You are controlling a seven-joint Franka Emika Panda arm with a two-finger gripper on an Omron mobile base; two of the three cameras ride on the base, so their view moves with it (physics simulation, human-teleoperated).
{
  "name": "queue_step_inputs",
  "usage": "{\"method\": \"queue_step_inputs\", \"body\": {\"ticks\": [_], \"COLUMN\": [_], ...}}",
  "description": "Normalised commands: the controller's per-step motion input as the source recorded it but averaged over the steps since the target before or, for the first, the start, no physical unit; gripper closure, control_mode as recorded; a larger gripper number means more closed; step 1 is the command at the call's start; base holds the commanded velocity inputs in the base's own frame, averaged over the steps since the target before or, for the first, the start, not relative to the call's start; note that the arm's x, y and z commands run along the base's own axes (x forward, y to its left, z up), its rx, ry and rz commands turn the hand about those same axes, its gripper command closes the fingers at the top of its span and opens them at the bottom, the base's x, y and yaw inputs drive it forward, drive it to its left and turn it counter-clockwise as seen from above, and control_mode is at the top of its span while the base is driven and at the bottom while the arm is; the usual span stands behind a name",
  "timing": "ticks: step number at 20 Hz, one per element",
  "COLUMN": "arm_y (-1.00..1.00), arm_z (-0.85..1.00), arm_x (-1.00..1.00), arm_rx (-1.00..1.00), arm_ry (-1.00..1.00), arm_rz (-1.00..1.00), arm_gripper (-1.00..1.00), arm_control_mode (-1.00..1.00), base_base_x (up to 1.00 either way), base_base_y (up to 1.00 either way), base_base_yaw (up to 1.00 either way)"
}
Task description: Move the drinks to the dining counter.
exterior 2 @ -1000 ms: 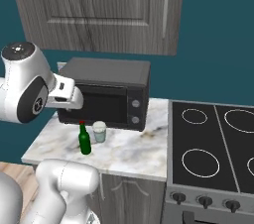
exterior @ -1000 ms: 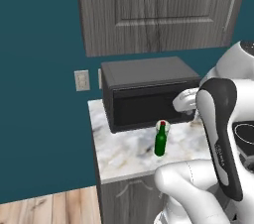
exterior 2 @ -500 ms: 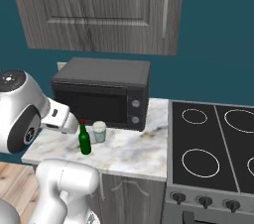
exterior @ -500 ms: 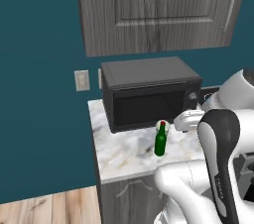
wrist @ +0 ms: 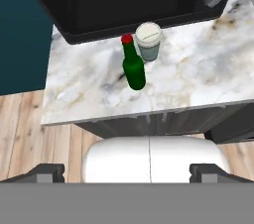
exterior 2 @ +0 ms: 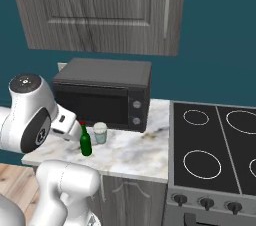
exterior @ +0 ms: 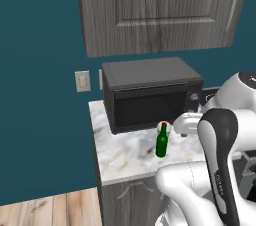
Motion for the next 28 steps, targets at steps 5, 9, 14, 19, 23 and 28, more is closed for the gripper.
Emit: {"method": "queue_step_inputs", "body": {"ticks": [5, 9, 14, 19, 23, 28], "arm_y": [0.0, 0.06, 0.03, 0.0, 0.06, 0.02], "arm_z": [-0.3, -0.22, -0.08, -0.22, -0.25, -0.01], "arm_x": [0.0, 0.06, 0.17, 0.02, 0.0, 0.0], "arm_rx": [0.01, 0.0, 0.0, -0.02, -0.1, -0.08], "arm_ry": [0.0, 0.0, 0.0, 0.0, -0.01, -0.01], "arm_rz": [-0.03, -0.01, -0.01, 0.0, 0.0, 0.0], "arm_gripper": [-1.0, -1.0, -1.0, -1.0, -1.0, -1.0], "arm_control_mode": [-1.0, -1.0, -1.0, -1.0, -1.0, -1.0], "base_base_x": [0.0, 0.0, 0.0, 0.0, 0.0, 0.0], "base_base_y": [0.0, 0.0, 0.0, 0.0, 0.0, 0.0], "base_base_yaw": [0.0, 0.0, 0.0, 0.0, 0.0, 0.0]}}
